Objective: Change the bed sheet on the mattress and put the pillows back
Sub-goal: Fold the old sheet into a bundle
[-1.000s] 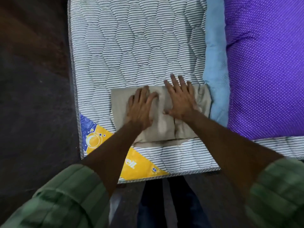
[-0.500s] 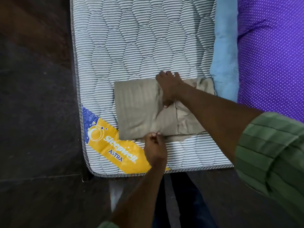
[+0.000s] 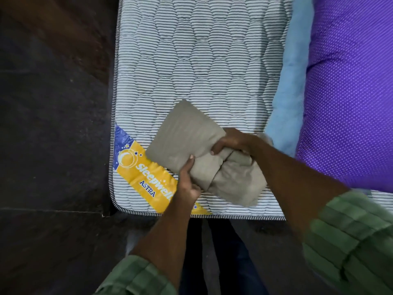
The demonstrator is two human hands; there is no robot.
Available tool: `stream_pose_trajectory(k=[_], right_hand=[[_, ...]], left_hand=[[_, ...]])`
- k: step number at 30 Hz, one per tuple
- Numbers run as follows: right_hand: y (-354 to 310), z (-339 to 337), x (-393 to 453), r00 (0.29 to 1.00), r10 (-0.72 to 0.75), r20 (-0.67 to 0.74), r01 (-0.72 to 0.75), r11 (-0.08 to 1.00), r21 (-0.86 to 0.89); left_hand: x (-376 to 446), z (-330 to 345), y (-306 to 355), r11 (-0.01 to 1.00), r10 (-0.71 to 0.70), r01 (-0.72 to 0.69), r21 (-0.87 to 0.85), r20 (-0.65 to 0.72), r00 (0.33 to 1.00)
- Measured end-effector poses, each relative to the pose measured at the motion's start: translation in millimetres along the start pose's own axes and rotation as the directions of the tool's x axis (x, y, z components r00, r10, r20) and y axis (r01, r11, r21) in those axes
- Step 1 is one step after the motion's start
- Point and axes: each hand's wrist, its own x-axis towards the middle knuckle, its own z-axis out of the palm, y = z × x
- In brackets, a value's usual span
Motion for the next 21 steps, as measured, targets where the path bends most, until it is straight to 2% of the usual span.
stream_pose_trajectory(k=[3, 8, 15, 21], right_hand=[[13.7, 20.9, -28.6, 0.999, 0.024, -0.032, -0.016, 0.971, 0.237], [-8.2, 43.3, -94.9, 0.998, -0.005, -0.059, 0.031, 0.889, 0.457], [-83.0, 63.2, -193.1, 0.99, -0.128, -0.06, 0.141, 0.835, 0.532], [-140.2, 101.0, -255.8, 0.971, -0.167, -0.17, 0.236, 0.778, 0.582]], left_hand=[[-32.6, -3.7, 19.2, 0.997, 0.01, -0.011, 0.079, 0.023, 1.0], [-101.0, 10.6, 57.5, 0.971, 0.109, -0.107, 0.214, 0.002, 0.994], [-204.0, 19.2, 102.0, 0.971, 0.129, -0.14, 0.194, 0.07, 0.989], [-286.9, 16.9, 156.4, 0.943, 0.214, -0.243, 0.228, 0.144, 0.966]])
